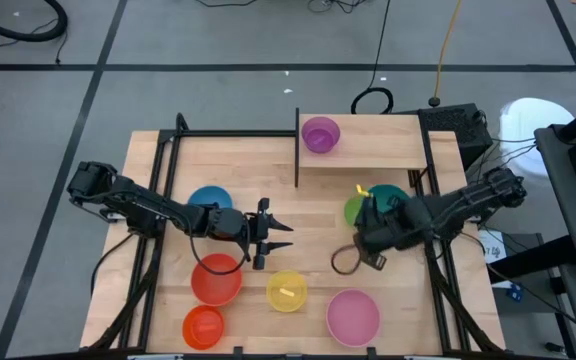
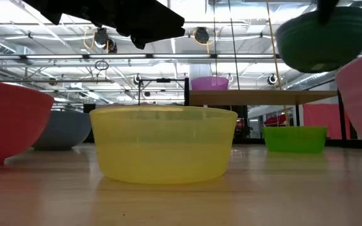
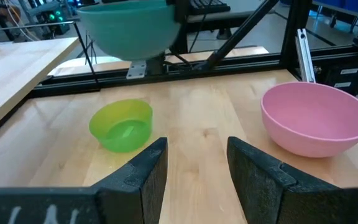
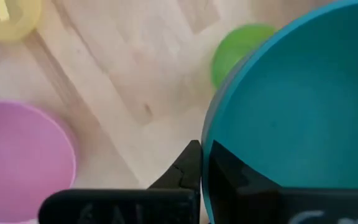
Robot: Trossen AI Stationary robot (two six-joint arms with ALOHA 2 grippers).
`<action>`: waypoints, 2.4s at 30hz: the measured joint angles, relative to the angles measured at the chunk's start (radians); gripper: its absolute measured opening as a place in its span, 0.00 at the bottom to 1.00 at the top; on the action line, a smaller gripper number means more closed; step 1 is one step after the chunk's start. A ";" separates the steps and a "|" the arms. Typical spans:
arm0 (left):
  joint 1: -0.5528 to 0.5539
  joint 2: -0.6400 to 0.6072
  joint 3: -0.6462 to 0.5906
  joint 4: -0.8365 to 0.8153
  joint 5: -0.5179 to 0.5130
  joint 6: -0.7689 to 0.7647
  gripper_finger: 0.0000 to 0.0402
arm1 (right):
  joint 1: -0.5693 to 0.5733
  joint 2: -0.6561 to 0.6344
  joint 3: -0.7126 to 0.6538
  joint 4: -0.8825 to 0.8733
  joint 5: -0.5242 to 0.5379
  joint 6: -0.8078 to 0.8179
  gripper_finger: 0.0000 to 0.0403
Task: Place and stack bowls onto a shelf
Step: Put the large green bowl on the shelf
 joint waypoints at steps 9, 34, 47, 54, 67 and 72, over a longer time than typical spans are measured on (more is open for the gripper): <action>0.000 0.000 0.000 -0.002 0.000 -0.002 0.43 | -0.219 0.000 0.133 0.001 0.075 -0.323 0.00; -0.002 0.000 0.000 -0.023 0.000 -0.028 0.43 | -0.845 0.000 0.177 0.000 0.071 -0.984 0.00; -0.010 0.000 0.000 -0.022 -0.001 -0.029 0.43 | -0.992 0.000 0.115 0.004 0.005 -1.009 0.00; -0.023 0.000 0.000 -0.021 -0.001 -0.030 0.43 | -0.993 0.000 0.040 0.070 -0.015 -0.991 0.00; -0.023 0.000 0.000 -0.015 -0.001 -0.030 0.43 | -1.000 -0.003 -0.082 0.150 -0.002 -1.017 0.02; -0.023 0.000 0.000 -0.015 -0.001 -0.040 0.43 | -1.000 -0.002 -0.085 0.161 -0.005 -1.029 0.05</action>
